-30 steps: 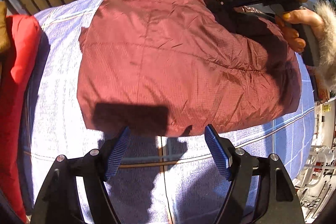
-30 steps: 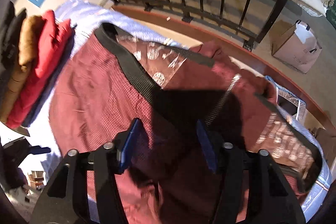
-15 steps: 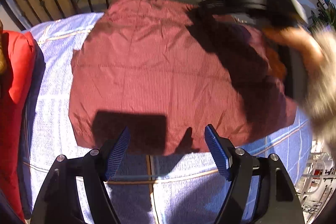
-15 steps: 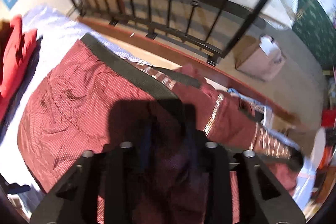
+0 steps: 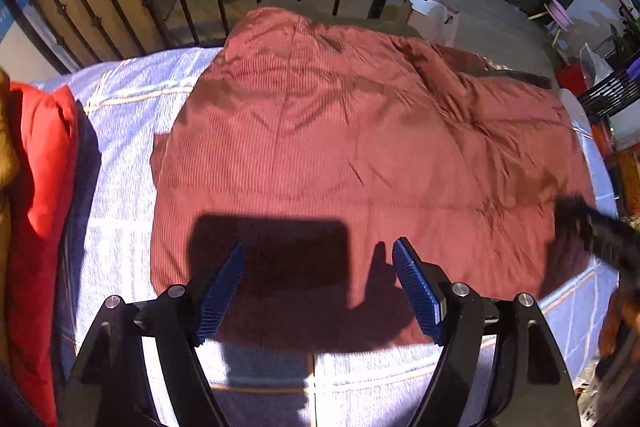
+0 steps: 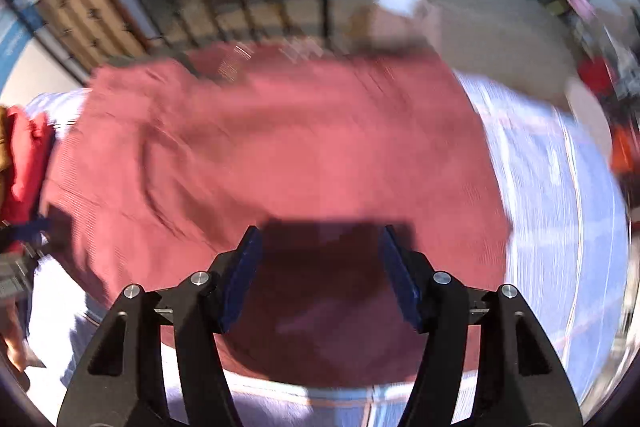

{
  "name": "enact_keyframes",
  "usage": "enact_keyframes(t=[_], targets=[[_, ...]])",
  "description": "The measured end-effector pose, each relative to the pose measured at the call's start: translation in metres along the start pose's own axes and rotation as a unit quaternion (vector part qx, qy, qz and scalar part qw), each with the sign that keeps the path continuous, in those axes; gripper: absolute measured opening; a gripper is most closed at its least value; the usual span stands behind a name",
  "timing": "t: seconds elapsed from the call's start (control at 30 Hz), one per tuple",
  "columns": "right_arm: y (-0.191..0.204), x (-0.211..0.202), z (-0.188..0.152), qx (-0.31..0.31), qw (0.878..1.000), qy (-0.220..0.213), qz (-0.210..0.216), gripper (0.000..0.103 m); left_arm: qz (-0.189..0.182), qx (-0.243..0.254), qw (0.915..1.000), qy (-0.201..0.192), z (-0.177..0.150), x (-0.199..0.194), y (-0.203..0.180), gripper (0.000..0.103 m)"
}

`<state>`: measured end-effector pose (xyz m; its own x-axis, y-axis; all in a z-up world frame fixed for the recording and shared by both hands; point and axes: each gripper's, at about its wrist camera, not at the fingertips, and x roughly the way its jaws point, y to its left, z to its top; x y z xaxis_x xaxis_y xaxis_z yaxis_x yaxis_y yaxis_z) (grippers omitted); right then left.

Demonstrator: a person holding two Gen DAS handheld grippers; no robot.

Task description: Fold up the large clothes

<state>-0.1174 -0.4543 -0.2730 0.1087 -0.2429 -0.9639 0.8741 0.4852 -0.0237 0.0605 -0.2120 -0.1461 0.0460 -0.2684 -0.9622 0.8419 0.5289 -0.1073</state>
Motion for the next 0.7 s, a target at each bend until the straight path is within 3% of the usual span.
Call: enact_keyframes(t=[0.13,0.4,0.7], targets=[[-0.015,0.003,-0.012,0.023,1.000,-0.004,0.013,0.062,0.028,-0.001,0.9993,0.024,0.010,0.025,0.004,0.077],[-0.010,0.034,0.003,0.011,0.999,0.027,-0.017,0.064,0.078,0.027,0.9950,0.055,0.013,0.057,-0.006,0.085],[0.011,0.055,0.013,-0.011,0.996,0.041,-0.075,0.068,0.079,0.032,0.9917,0.096,0.019,0.079,-0.001,0.091]])
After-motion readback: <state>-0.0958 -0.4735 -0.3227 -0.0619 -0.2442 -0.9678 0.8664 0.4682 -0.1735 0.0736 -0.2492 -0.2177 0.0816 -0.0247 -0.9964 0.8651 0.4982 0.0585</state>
